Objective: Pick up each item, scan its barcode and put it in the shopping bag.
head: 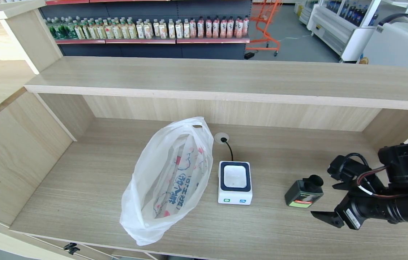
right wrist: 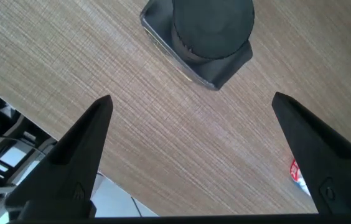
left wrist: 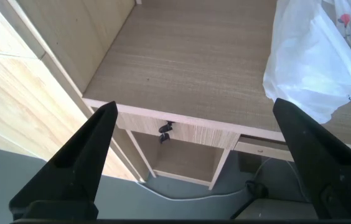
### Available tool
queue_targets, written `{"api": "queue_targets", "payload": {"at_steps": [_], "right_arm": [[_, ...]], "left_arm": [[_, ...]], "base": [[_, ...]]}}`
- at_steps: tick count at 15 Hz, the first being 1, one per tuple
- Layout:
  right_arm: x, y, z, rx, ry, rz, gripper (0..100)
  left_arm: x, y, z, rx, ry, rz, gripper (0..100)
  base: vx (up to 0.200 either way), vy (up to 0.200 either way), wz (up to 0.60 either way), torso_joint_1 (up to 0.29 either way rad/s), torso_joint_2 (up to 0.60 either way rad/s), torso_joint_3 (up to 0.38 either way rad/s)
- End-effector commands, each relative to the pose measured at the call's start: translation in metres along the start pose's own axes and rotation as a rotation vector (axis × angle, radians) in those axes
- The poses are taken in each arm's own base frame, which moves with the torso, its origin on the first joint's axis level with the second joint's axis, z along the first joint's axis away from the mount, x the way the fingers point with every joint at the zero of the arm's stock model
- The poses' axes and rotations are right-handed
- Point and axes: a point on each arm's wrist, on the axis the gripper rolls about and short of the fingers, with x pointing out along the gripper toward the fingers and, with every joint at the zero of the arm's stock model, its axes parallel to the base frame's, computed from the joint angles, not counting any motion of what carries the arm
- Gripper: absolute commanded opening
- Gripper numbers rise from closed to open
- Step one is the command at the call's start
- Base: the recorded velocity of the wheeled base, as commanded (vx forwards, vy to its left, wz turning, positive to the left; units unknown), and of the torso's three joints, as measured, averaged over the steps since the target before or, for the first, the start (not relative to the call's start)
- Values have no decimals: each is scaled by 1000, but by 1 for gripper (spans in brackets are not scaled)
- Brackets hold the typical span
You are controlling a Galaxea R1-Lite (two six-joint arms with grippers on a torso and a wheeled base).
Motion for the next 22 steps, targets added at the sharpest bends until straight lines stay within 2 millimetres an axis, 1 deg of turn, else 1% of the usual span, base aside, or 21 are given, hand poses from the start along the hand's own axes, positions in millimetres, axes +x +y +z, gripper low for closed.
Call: {"api": "queue_targets", "payload": {"at_steps": [1, 5, 9, 11, 12, 16, 18, 19, 20, 21, 22], "right_arm": [[14, 0, 3, -9, 7, 18, 100], [32, 1, 15, -40, -27, 35, 100], [49, 1, 15, -46, -46, 33, 100], [52, 3, 14, -41, -63, 84, 100], [52, 3, 15, -41, -77, 108, 0], [54, 3, 14, -43, -84, 109, 0], [47, 3, 16, -46, -100, 98, 0], [40, 2, 18, -50, -118, 87, 0], [31, 3, 19, -56, -140, 75, 0], [7, 6, 21, -83, -214, 32, 0], [-26, 13, 16, -125, -316, -46, 0]], "left_arm": [[0, 0, 0, 0, 0, 0, 100], [0, 0, 0, 0, 0, 0, 100], [0, 0, 0, 0, 0, 0, 100], [0, 0, 0, 0, 0, 0, 100], [0, 0, 0, 0, 0, 0, 100], [0, 0, 0, 0, 0, 0, 100], [0, 0, 0, 0, 0, 0, 100], [0, 0, 0, 0, 0, 0, 100], [0, 0, 0, 0, 0, 0, 100], [0, 0, 0, 0, 0, 0, 100], [0, 0, 0, 0, 0, 0, 100]], "base": [[0, 0, 0, 0, 0, 0], [0, 0, 0, 0, 0, 0], [0, 0, 0, 0, 0, 0], [0, 0, 0, 0, 0, 0], [0, 0, 0, 0, 0, 0], [0, 0, 0, 0, 0, 0], [0, 0, 0, 0, 0, 0], [0, 0, 0, 0, 0, 0], [0, 0, 0, 0, 0, 0], [0, 0, 0, 0, 0, 0], [0, 0, 0, 0, 0, 0]]}}
